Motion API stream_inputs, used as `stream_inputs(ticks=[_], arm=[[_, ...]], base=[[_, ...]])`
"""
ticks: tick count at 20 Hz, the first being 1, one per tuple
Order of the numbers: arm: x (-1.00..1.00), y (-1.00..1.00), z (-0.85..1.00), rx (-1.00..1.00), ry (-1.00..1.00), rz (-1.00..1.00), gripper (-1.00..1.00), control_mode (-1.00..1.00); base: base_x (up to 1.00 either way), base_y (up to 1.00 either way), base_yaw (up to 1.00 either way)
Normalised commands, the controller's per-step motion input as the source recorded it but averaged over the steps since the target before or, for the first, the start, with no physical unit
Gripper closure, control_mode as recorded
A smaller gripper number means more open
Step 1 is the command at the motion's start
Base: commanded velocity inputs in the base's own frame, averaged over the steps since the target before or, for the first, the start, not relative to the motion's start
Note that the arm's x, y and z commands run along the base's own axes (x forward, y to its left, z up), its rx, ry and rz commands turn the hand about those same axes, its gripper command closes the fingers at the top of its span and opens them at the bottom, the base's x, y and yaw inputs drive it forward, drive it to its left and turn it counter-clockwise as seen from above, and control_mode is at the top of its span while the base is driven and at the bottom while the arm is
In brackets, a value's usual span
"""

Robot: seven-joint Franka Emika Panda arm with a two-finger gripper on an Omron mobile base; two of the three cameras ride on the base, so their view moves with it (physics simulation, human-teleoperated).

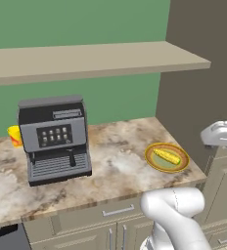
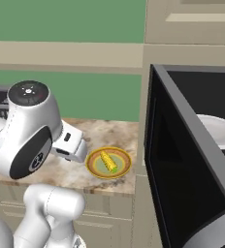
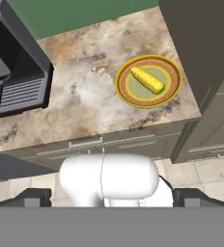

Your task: Pick the corn from the counter and place it in the microwave. Then turn on the microwave.

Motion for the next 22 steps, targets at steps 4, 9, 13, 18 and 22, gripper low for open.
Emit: stream_inputs(ticks=[4,9,13,18,22], arm=[[-0.02,0.04,-0.17,-0.08,-0.01,0.01,-1.0,-1.0],[0.04,0.14,-0.15,-0.09,0.04,0.03,-1.0,-1.0],[0.03,0.09,-0.18,-0.11,0.05,0.08,-1.0,-1.0],[0.0,0.02,-0.28,-0.16,0.0,0.09,-1.0,-1.0],[0.0,0.04,-0.3,-0.16,-0.04,0.07,-1.0,-1.0]], base=[[0.0,0.0,0.0],[0.0,0.0,0.0],[0.0,0.0,0.0],[0.0,0.0,0.0],[0.0,0.0,0.0]])
